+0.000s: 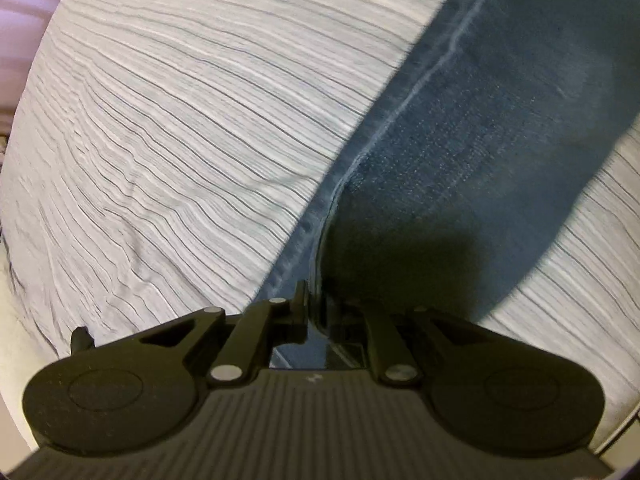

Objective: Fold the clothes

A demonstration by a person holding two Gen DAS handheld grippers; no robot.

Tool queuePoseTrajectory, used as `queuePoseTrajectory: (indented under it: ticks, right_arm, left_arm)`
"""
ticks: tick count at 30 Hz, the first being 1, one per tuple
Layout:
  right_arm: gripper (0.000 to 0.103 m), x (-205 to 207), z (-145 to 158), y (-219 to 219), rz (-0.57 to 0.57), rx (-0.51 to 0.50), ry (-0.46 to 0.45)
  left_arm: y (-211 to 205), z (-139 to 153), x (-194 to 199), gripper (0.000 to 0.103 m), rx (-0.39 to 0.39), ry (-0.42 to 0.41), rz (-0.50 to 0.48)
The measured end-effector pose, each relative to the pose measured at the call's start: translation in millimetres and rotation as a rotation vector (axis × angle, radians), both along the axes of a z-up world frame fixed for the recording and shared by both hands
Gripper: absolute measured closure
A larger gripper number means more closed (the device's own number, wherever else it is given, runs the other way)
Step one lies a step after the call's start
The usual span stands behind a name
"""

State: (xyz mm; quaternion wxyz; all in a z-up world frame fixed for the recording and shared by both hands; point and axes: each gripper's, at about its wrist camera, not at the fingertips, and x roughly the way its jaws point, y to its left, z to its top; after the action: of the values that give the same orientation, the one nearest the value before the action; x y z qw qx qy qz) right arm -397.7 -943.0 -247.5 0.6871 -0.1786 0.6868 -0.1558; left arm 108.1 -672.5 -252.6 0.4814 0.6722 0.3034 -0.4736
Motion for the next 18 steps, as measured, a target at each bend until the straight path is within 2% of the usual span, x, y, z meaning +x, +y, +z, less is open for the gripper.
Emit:
queuePoseTrajectory:
  ticks: [1,2,3,5,7,10,13,18]
  right_arm:
    - [0.092,3.4,-9.0,-6.9,-0.006,0.014,0.002]
    - [0.091,7.5,-18.4,-13.5,-0.014,0.027,0.006]
    - [0.090,11.8,-27.9,-19.9,-0.022,0.041,0.009]
    - [0.060,16.7,-36.3,-27.7,-0.040,0.049,-0.002]
    - [0.052,16.7,-30.8,-29.0,-0.060,0.034,-0.039]
    - [0.050,16.8,-22.6,-30.9,-0.091,0.010,-0.094]
    - [0.050,17.0,-8.0,-26.7,-0.124,-0.010,-0.163]
    - [0.050,11.6,24.7,19.5,-0.155,0.029,-0.323]
  left_arm:
    - [-6.4,-9.4,0.1,0.084,-0.004,-0.031,0.004]
    - [-12.7,-18.7,0.2,0.075,-0.008,-0.062,0.007]
    - [-17.9,-28.5,-1.0,0.074,-0.001,-0.090,0.006]
    - [-23.2,-38.1,-4.7,0.074,0.013,-0.122,-0.001]
    - [-24.0,-38.4,-7.7,0.074,0.010,-0.144,-0.003]
    - [-19.2,-23.9,-8.1,0.069,-0.021,-0.155,0.022]
    - [-7.7,3.1,-7.1,0.060,-0.088,-0.166,0.057]
    - [24.6,46.6,-4.4,0.053,-0.160,-0.141,0.138]
